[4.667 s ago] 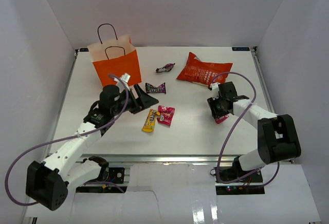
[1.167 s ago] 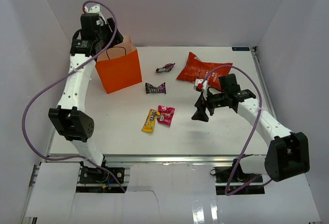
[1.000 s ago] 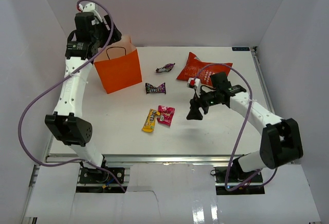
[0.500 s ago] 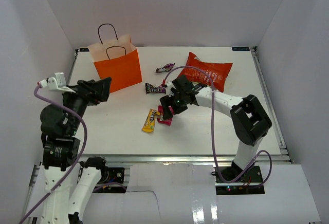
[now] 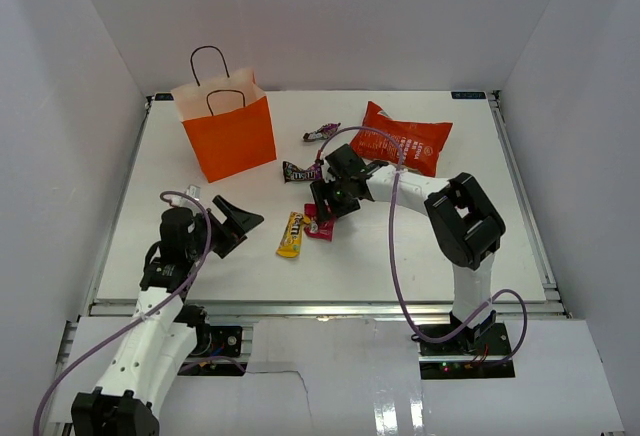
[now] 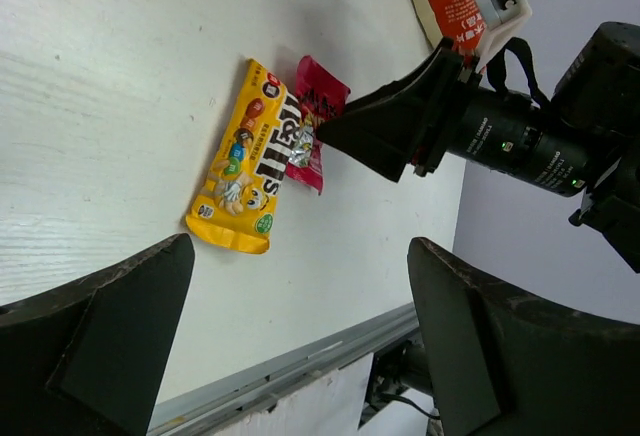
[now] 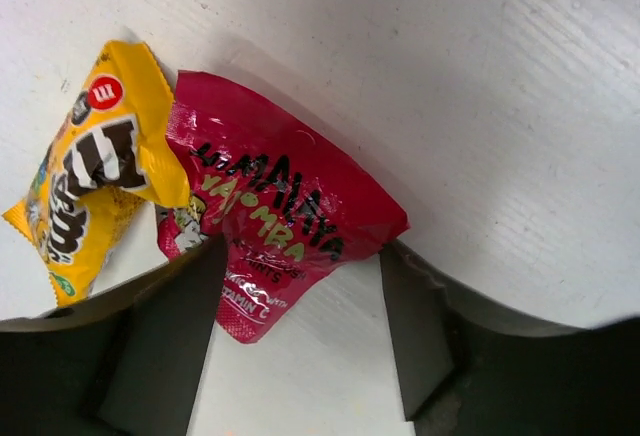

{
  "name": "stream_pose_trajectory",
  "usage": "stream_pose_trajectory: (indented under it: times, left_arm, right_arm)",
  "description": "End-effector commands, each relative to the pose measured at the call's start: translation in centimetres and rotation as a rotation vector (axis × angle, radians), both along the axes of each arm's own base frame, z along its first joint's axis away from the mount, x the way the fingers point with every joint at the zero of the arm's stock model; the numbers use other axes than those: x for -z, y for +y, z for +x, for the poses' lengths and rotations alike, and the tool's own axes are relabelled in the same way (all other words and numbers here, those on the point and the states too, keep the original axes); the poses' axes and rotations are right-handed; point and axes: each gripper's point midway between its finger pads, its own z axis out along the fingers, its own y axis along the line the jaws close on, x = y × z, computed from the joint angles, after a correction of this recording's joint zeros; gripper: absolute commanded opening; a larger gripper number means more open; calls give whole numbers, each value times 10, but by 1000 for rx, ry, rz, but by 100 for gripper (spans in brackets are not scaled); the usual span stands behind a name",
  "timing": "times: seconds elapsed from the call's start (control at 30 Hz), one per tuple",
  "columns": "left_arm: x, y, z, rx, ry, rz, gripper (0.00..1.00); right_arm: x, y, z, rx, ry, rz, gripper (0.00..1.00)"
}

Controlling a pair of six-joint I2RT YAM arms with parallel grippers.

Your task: Place the snacks into the paper bag

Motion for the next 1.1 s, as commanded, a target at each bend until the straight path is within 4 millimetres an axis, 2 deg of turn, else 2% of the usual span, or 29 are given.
stream_pose_trajectory:
  times: [0.0,0.07,0.1,0.17,0.27,0.43,0.47,0.53,0.57,0.6,0.63,0.67,0.8,0.93,1.07]
  left_arm:
    - [-8,-14,4,50,-23,-79,98]
    - [-1,-16,4,53,1,-89,98]
    - [6,-19,3,63,28,-92,98]
    - [8,-23,4,67,30,-102,98]
    - [10,-32,5,84,35,-105,98]
    - [15,-53,4,140,42,-95,98]
    - [15,-58,8,153,38,-95,98]
    - [14,-69,9,190,29,-85,98]
    - [16,-77,12,213,43,-73,98]
    - [16,-80,14,228,39,-57,98]
    - [15,-84,17,239,35,-49,98]
    - [14,-91,22,258,40,-38,98]
    - [8,-105,42,285,10,5,98]
    - [6,-122,59,326,-1,31,98]
    - [17,-141,64,373,14,62,98]
  right_arm:
    - [20,-2,6,16,-15,-49,59]
    - [28,-6,8,6,-18,-71,48]
    - [33,-9,9,7,-22,-90,37]
    - [39,-14,10,3,-26,-105,30]
    - [40,-20,14,-2,-39,-107,8]
    - [25,-24,21,-52,-75,-26,8]
    - [14,-28,25,-53,-98,1,8]
    - [7,-28,22,-109,-121,48,8]
    - [-6,-26,22,-144,-151,85,8]
    - [-8,-27,17,-167,-154,101,8]
    - [-19,-25,16,-189,-173,135,8]
    - [-28,-18,6,-277,-166,203,8]
    - [-48,-14,-13,-423,-175,331,8]
    - [-64,-19,-12,-441,-184,395,8]
    - [-73,-23,-11,-442,-191,429,8]
